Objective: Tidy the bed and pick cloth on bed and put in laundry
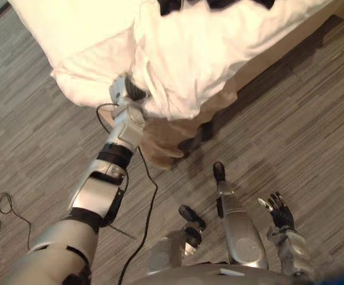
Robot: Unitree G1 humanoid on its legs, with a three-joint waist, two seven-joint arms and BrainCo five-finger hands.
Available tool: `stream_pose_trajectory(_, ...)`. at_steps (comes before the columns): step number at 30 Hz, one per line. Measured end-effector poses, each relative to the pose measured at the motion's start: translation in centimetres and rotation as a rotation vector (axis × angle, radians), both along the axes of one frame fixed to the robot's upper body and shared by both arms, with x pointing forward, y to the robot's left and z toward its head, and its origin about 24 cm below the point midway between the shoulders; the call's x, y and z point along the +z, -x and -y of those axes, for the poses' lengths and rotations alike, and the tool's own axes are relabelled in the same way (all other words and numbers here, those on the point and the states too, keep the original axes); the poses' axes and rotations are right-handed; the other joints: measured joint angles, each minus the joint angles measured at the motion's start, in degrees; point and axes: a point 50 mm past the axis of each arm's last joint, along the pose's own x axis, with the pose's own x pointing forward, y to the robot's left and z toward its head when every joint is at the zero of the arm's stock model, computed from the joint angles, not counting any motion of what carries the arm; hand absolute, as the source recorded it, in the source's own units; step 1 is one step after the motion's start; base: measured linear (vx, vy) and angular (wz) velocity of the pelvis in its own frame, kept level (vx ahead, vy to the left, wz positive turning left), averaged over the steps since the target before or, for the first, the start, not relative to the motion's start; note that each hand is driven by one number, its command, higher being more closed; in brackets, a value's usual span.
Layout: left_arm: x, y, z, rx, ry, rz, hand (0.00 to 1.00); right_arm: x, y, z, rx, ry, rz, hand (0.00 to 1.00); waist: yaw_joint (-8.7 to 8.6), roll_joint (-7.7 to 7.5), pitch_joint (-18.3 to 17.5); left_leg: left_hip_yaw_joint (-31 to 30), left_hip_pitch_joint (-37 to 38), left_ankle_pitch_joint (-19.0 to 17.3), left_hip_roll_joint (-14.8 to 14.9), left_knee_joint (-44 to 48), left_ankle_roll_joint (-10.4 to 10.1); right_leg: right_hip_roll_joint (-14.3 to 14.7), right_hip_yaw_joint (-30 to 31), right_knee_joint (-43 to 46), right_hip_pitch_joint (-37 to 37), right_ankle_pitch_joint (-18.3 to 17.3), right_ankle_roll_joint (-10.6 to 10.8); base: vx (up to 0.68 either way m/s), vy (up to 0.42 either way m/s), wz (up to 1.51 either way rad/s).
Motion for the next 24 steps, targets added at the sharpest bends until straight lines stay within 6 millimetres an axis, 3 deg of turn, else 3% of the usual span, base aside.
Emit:
stream_pose_trajectory(9,0.5,-0.5,0.6,-0.056,0.019,0.046,1.00,0.1,0.1,0.2,0.021,0.006,0.009,0.00,0.31,-0.03,-0.08,0.66,1.13,0.59,-0.79,-0.51,-0.44,-1.07,-0.14,3.74,-0.78,-1.90,-0.07,0.04,0.016,0.03)
stream_pose_trajectory(14,-0.5,-0.4,1.5,-0.166,-0.006,0.005,1.00,-1.1,1.3,0.3,0.004,0.005,-0.066,0.00,0.24,0.11,-0.55,-0.01,3.60,1.50,-1.29,-0.51,-0.91,-2.32,-1.19,3.55,2.69,-2.56,0.56,0.04,-0.014,0.18)
stream_pose_trajectory(17,-2.0,0.5,0.7,-0.240,-0.013,-0.049,1.00,-2.5,3.4,0.8,-0.047,-0.003,-0.168,0.00,-0.91,0.58,-1.00,-2.78,6.21,2.29,-1.28,-0.59,-2.16,-3.16,-3.79,0.94,7.73,-2.40,0.73,0.04,-0.036,0.32)
stream_pose_trajectory(19,-4.9,2.0,-0.4,-0.292,0.002,-0.137,1.00,-3.7,5.9,1.1,-0.103,-0.010,-0.269,0.00,-1.03,1.08,-3.19,-5.67,8.47,2.33,-0.83,-0.49,-2.18,-3.04,-5.61,-1.70,12.12,-2.14,1.05,0.03,-0.013,0.25)
stream_pose_trajectory(22,-7.6,3.8,-0.8,-0.352,0.018,-0.217,1.00,-4.7,8.3,0.7,-0.137,-0.018,-0.368,0.00,0.32,1.09,-7.02,-8.98,9.75,2.33,-0.41,-0.51,-2.17,-2.70,-7.73,-6.81,16.86,-0.28,1.37,0.02,0.025,0.31)
stream_pose_trajectory(24,-8.7,4.9,-1.0,-0.383,0.021,-0.246,1.00,-4.9,8.8,0.4,-0.138,-0.023,-0.401,0.00,0.98,0.61,-8.40,-10.89,10.45,2.31,-0.28,-0.52,-2.15,-2.53,-9.06,-10.14,19.93,1.07,1.52,-0.03,0.044,0.37)
